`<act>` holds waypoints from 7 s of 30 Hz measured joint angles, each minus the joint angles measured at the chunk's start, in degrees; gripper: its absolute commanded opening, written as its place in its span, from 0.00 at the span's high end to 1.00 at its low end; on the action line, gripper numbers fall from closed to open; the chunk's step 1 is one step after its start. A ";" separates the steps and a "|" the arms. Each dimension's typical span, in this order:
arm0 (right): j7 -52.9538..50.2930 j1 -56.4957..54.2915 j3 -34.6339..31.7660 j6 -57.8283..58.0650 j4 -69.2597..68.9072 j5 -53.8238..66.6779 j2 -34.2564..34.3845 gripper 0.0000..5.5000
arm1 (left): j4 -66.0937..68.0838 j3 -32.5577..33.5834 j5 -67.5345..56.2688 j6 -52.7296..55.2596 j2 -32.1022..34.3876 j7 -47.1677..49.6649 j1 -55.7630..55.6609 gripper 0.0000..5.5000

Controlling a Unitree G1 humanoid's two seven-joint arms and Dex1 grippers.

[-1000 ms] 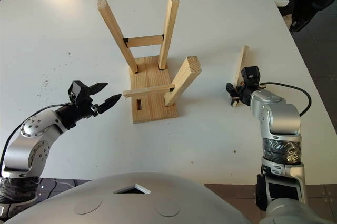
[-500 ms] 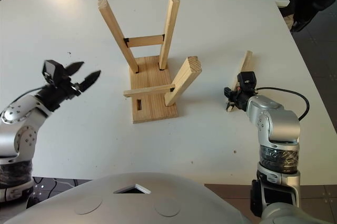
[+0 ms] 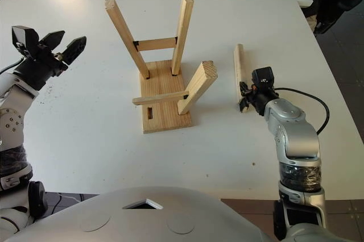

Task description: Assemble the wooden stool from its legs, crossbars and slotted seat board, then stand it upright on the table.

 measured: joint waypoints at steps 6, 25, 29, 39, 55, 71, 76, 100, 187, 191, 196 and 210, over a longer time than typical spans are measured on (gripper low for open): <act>1.67 -0.03 2.31 -11.82 0.09 -5.73 -3.79 0.88 | -4.22 -1.38 -3.17 4.61 -0.01 1.21 -5.91 0.34; -8.50 10.67 -3.90 6.68 -15.89 2.06 9.88 0.59 | -7.42 -4.01 -3.12 6.57 -0.24 2.52 -3.70 0.34; -7.55 10.00 -3.00 3.80 -13.24 0.17 8.46 0.59 | -7.70 -4.05 -3.14 6.61 -0.35 2.63 -3.44 0.34; -5.68 6.93 -0.53 2.98 -4.39 -0.03 9.09 0.59 | -6.80 -5.66 -3.18 6.98 -0.56 2.67 -4.33 0.34; -5.31 8.37 -0.59 0.14 -1.17 -0.55 11.59 0.81 | -3.58 -6.75 -2.11 9.08 0.07 2.74 -8.76 0.34; -6.06 -3.61 -4.18 -36.75 -5.55 -11.90 4.52 0.81 | -0.08 -4.91 -27.91 23.13 -5.84 1.32 -31.37 0.13; -1.14 -11.38 1.81 -44.67 -10.41 -13.52 2.37 0.81 | 8.68 -1.61 -40.64 25.00 -12.29 5.72 -36.81 0.13; 13.41 -16.92 8.21 -51.52 -7.06 -8.85 1.81 0.81 | 5.04 -1.97 -49.35 20.09 -9.33 -1.10 -38.61 0.40; 30.45 3.06 -5.18 -30.56 -2.14 16.84 -8.73 0.59 | -6.27 -6.04 -3.92 -27.46 5.76 -41.77 23.01 0.63; 30.41 4.26 -4.86 -31.25 -2.16 16.02 -8.71 0.59 | -4.79 -6.06 -3.54 -27.92 6.84 -42.74 21.44 0.63; 30.25 4.40 -4.31 -32.18 -2.19 14.99 -8.47 0.59 | -2.39 -6.39 -3.00 -29.84 8.13 -43.88 20.43 0.63; 30.25 5.19 -3.07 -33.90 -2.20 13.79 -8.45 0.59 | 0.58 -8.50 -1.20 -27.97 11.05 -42.60 14.31 0.63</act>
